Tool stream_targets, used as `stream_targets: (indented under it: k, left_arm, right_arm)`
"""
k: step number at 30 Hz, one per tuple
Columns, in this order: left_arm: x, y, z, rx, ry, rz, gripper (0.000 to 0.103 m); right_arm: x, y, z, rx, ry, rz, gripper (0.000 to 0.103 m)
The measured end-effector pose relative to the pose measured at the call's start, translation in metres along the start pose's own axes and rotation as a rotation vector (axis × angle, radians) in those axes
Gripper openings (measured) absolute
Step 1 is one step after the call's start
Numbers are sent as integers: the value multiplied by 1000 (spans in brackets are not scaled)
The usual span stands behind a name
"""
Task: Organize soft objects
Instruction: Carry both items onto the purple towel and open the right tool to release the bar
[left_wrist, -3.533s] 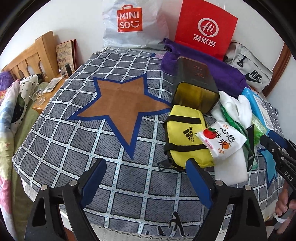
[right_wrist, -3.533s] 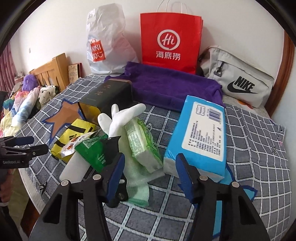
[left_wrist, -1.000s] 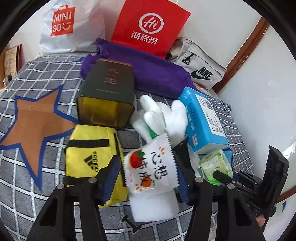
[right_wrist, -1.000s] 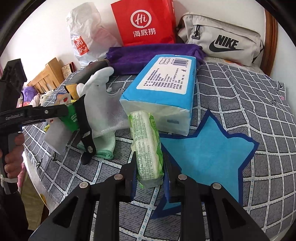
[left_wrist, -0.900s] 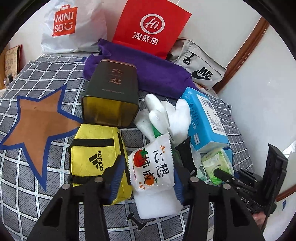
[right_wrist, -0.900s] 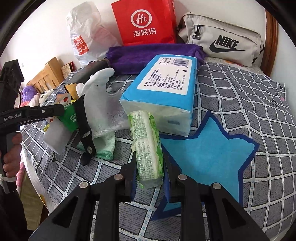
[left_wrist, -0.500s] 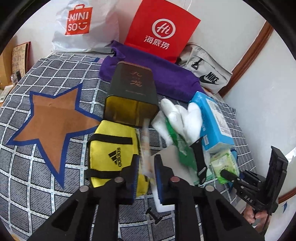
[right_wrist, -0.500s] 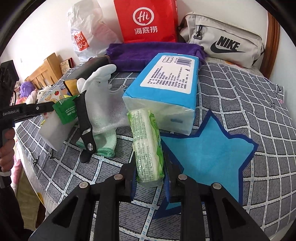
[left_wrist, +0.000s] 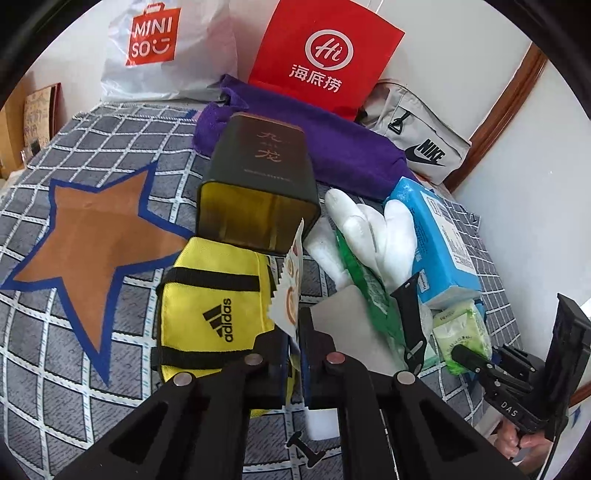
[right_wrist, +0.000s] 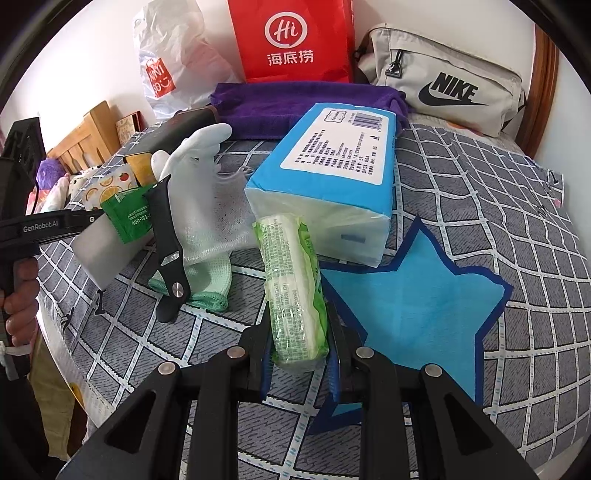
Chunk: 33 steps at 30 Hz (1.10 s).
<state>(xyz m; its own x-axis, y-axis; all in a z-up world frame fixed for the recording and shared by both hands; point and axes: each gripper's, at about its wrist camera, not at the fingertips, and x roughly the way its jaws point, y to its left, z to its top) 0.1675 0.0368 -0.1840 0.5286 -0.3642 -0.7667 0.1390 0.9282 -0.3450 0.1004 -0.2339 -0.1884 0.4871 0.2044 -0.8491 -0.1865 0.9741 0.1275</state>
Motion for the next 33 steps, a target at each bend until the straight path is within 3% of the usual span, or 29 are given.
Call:
stream_targets:
  k: [17, 33]
  left_arm:
    - [-41, 13, 18, -41, -71, 23, 5]
    - [-53, 5, 81, -15, -121, 55, 5]
  right_arm:
    - [-39, 4, 16, 6, -72, 0, 20]
    - [-47, -7, 98, 32, -142, -24, 20]
